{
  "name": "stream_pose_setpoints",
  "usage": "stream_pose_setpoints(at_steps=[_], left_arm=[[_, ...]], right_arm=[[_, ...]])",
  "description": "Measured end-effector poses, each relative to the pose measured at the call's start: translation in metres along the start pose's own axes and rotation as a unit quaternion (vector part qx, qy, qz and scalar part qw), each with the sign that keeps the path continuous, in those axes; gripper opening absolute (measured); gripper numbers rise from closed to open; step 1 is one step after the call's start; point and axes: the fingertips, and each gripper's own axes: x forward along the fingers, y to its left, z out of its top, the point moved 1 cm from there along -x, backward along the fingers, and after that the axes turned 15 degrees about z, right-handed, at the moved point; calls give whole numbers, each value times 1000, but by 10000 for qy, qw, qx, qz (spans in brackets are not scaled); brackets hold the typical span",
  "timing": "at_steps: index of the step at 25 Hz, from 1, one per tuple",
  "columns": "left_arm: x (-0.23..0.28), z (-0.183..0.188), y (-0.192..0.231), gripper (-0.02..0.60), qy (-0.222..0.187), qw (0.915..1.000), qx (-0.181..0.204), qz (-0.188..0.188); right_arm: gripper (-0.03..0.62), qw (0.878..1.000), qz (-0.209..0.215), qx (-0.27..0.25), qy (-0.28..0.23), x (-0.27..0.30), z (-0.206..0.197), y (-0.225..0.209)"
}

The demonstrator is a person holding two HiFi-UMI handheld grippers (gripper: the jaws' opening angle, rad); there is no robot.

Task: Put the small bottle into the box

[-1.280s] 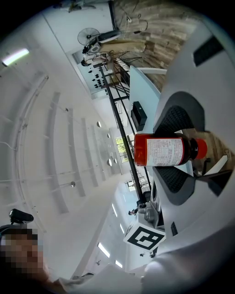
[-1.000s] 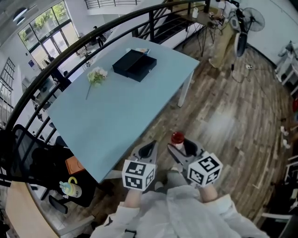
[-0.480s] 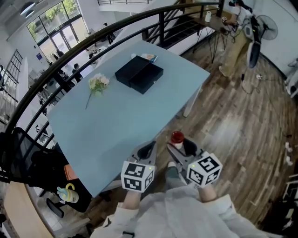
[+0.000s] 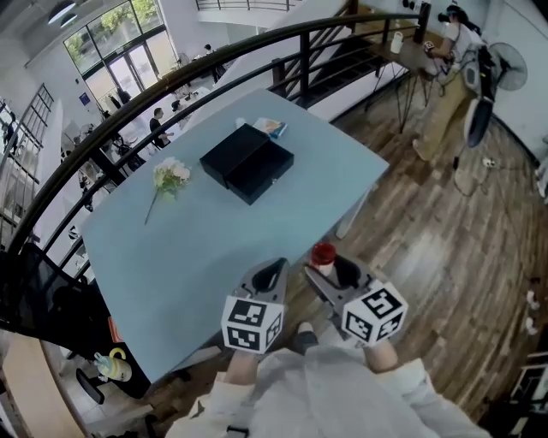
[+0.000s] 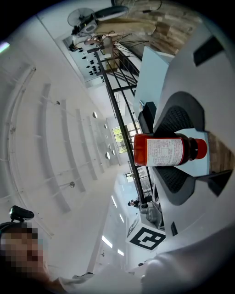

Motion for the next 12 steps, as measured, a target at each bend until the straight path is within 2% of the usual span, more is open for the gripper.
stream_pose_setpoints(at_steps=[12], left_arm=[[47, 4, -4, 2, 241, 9996, -132, 114]], right_arm=[[209, 9996, 89, 247, 124, 2, -1, -52]])
